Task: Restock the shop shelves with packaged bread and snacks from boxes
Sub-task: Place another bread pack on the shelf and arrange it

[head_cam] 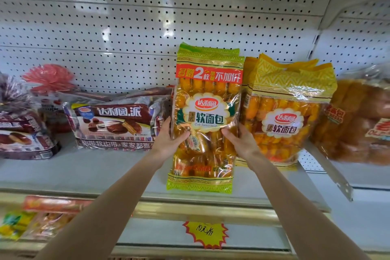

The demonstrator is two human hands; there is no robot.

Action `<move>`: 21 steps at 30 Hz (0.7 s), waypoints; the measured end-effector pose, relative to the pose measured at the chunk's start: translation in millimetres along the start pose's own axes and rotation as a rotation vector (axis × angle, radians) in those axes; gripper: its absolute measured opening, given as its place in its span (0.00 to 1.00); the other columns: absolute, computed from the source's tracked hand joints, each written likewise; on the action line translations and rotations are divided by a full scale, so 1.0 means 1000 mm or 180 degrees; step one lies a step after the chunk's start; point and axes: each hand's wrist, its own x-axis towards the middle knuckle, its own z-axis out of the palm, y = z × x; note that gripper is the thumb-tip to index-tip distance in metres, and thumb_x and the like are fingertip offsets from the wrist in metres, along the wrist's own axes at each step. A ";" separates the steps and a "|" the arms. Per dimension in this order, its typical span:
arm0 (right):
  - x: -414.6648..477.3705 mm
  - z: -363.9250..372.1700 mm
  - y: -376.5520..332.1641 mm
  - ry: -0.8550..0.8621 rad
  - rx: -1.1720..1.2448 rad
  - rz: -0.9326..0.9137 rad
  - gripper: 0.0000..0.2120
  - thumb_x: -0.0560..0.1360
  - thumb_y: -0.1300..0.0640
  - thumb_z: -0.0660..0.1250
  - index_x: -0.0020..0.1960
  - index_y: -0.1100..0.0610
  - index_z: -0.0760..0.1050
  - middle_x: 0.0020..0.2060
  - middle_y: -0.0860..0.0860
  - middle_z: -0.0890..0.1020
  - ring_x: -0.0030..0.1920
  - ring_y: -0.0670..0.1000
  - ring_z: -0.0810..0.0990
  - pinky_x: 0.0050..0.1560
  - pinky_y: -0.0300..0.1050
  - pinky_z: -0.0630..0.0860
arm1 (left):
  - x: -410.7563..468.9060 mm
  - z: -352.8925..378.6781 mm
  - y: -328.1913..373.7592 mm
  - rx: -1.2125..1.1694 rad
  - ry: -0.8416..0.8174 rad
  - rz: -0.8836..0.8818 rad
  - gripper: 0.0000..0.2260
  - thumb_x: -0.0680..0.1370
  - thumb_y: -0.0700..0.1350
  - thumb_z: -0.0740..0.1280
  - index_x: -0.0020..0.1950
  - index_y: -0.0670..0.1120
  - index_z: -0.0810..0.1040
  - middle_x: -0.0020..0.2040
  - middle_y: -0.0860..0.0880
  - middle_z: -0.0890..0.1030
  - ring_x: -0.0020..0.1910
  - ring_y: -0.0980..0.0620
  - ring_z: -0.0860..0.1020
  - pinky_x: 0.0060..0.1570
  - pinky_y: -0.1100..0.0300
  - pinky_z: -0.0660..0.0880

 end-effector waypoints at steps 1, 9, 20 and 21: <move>-0.001 0.000 0.001 -0.0044 -0.0078 0.0075 0.31 0.77 0.42 0.65 0.76 0.50 0.60 0.71 0.52 0.71 0.68 0.57 0.71 0.66 0.56 0.71 | 0.000 0.000 0.000 0.0081 -0.0009 -0.0056 0.41 0.73 0.53 0.72 0.79 0.54 0.51 0.75 0.50 0.66 0.72 0.43 0.67 0.68 0.35 0.65; -0.009 0.003 -0.008 -0.0138 0.0319 0.0671 0.36 0.76 0.40 0.64 0.78 0.42 0.51 0.77 0.51 0.56 0.72 0.64 0.65 0.42 0.60 0.82 | -0.001 0.000 0.003 0.0346 -0.0127 -0.0418 0.40 0.74 0.59 0.68 0.77 0.65 0.46 0.76 0.50 0.64 0.65 0.40 0.74 0.44 0.45 0.80; 0.013 0.016 -0.002 0.0202 0.0912 0.0725 0.30 0.74 0.39 0.65 0.74 0.44 0.63 0.71 0.53 0.69 0.69 0.63 0.70 0.46 0.64 0.81 | 0.014 0.007 -0.003 -0.0447 0.0047 -0.0197 0.33 0.74 0.49 0.72 0.75 0.59 0.62 0.54 0.57 0.80 0.58 0.48 0.79 0.60 0.36 0.73; 0.016 0.017 -0.001 0.0252 0.0958 0.0711 0.31 0.74 0.39 0.66 0.74 0.44 0.64 0.71 0.52 0.70 0.69 0.63 0.70 0.48 0.65 0.80 | 0.017 0.008 -0.004 -0.0463 0.0072 -0.0128 0.31 0.75 0.47 0.71 0.75 0.59 0.62 0.52 0.59 0.80 0.57 0.49 0.79 0.61 0.37 0.73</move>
